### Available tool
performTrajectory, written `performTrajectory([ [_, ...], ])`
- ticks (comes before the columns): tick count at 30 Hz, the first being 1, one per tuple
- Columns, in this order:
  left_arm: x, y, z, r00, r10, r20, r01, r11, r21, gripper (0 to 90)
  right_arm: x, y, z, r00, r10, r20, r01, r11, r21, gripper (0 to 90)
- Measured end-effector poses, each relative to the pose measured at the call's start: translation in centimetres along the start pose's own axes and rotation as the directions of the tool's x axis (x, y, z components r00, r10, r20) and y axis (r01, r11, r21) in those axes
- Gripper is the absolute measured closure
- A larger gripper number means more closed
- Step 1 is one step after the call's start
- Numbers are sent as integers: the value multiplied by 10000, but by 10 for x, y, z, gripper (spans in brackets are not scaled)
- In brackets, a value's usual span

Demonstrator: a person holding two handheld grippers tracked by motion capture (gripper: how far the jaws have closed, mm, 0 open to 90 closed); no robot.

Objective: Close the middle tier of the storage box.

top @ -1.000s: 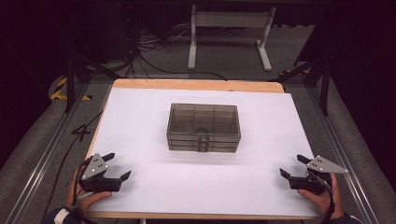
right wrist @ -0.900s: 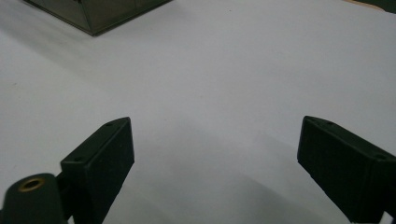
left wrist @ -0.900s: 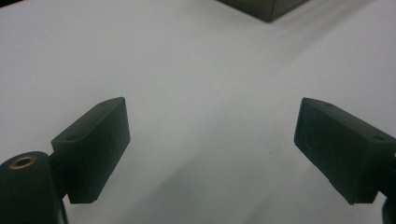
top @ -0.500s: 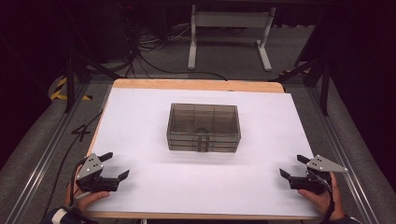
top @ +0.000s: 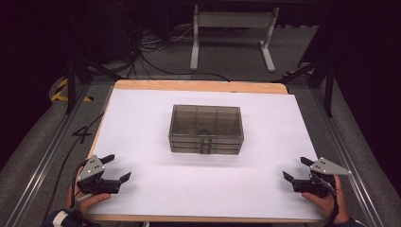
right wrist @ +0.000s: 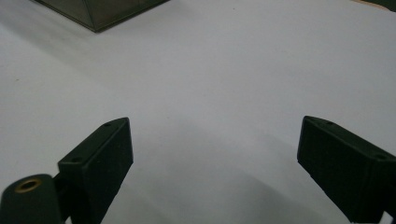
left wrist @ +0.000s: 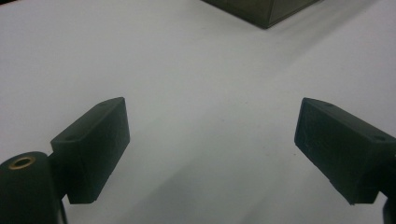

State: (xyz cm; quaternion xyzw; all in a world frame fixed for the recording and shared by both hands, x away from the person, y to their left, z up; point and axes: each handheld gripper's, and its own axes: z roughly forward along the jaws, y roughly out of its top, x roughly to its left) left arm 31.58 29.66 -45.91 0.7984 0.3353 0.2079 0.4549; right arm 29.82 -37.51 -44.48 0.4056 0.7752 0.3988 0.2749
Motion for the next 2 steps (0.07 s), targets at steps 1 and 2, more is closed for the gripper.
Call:
performTrajectory([
  [1, 0, 0, 0, 10000, -4, -9, 4, 10000, 1, 109, 0, 0, 0, 10000, 17, -8, -17, 10000, 1, 113],
  [2, 0, 0, 0, 10000, -17, 4, 17, 10000, 9, 109, 0, 0, 0, 10000, 33, -11, -33, 10000, 8, 113],
])
